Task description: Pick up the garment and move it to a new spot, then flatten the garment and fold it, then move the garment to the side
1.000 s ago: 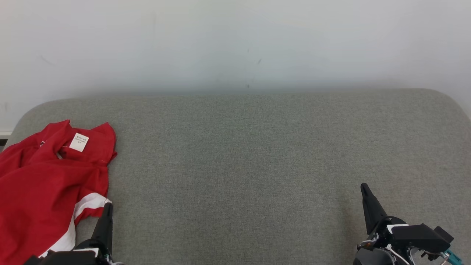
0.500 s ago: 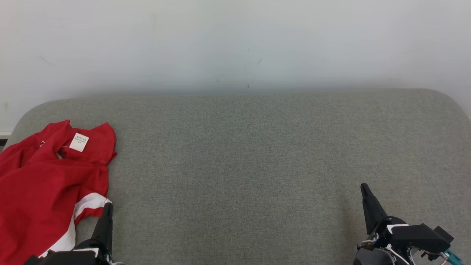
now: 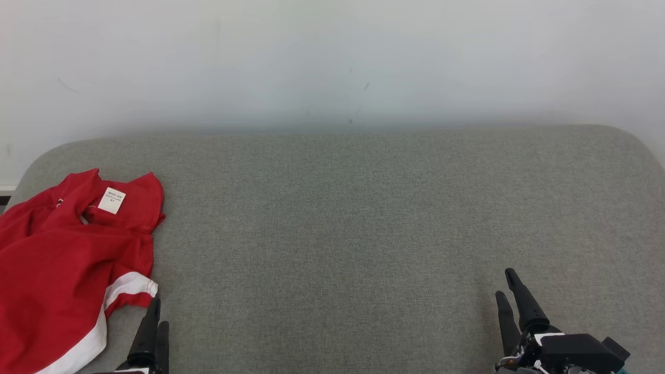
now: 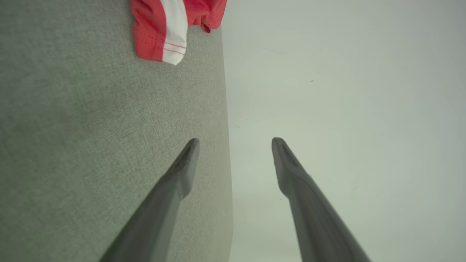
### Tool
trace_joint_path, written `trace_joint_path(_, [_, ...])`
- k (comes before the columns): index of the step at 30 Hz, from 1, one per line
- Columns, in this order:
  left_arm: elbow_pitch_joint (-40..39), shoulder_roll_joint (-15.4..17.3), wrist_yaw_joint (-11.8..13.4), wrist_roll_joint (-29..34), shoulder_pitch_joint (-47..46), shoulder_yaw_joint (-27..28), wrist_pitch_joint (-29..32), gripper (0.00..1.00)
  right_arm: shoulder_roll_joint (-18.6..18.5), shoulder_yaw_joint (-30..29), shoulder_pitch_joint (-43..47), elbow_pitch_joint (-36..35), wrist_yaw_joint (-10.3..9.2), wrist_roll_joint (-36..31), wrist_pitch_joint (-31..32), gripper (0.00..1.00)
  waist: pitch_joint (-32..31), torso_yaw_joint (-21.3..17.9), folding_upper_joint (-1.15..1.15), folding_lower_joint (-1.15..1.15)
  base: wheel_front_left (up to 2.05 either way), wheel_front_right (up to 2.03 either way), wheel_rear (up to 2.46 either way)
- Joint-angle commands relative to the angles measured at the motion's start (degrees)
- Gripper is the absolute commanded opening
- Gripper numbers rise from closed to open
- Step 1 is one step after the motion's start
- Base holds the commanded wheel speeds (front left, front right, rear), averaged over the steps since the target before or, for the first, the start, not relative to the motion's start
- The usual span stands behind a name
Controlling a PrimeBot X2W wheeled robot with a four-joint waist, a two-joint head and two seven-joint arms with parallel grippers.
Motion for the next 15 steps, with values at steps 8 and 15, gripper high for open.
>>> trace_joint_path(8, [-1.23, 0.24, 0.00, 5.17, -0.62, -0.43, -2.74, 1.00, -0.03, 1.47, -1.58, -1.03, -0.01, -5.80, -2.75, 1.00, 0.08, 0.09, 0.00, 0.00, 0.00, 0.00, 0.00])
trace_joint_path(15, [-1.83, 0.28, 0.22, 11.30, -0.51, -0.17, -4.47, 1.00, -0.04, 1.83, -1.84, -0.51, -0.02, -13.63, -4.49, 1.00, 0.08, 0.22, 0.00, 0.00, 0.00, 0.00, 0.00])
